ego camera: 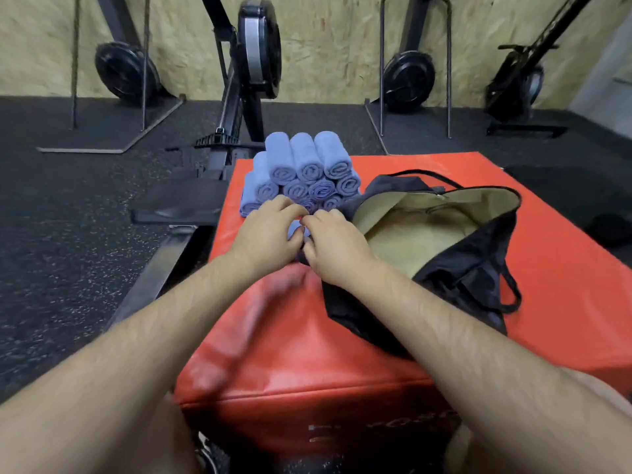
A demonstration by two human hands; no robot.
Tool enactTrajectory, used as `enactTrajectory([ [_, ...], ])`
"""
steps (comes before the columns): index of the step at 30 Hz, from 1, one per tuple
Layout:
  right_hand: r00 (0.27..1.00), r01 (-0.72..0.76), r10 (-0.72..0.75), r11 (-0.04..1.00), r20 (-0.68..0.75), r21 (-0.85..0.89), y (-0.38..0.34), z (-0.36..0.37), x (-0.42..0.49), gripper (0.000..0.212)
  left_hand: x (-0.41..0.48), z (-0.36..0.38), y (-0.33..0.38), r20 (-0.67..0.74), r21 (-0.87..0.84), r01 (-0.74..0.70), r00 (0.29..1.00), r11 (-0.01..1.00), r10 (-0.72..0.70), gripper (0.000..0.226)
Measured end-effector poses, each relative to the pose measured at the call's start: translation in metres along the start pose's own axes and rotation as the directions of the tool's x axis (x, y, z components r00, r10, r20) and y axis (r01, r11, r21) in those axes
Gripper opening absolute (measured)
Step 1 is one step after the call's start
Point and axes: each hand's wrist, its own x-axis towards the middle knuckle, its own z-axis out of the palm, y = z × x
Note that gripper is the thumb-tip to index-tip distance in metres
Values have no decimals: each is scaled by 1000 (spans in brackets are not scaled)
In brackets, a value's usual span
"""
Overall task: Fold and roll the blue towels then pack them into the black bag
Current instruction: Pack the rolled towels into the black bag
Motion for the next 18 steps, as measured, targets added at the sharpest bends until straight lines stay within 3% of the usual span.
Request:
enactTrajectory([
  [4, 990, 59, -51, 997, 135, -52, -3, 29, 36, 31, 5, 22, -40, 58, 22, 47, 997, 999, -48, 48],
  [8, 964, 19, 11, 994, 267, -109, 0, 50, 68, 44, 32, 44, -65, 200, 89, 63, 976, 994, -80, 50],
  [10, 952, 17, 32, 988, 305, -155, 4, 59, 77, 51, 43, 49, -73, 302, 147, 41, 950, 988, -84, 62],
  [13, 955, 5, 53, 981, 293, -193, 9, 72, 87, 53, 51, 55, -86, 410, 202, 46, 903, 978, -127, 78],
  [18, 979, -25, 69, 974, 191, -226, 2, 77, 92, 38, 52, 55, -100, 375, 204, 81, 914, 976, -154, 59],
])
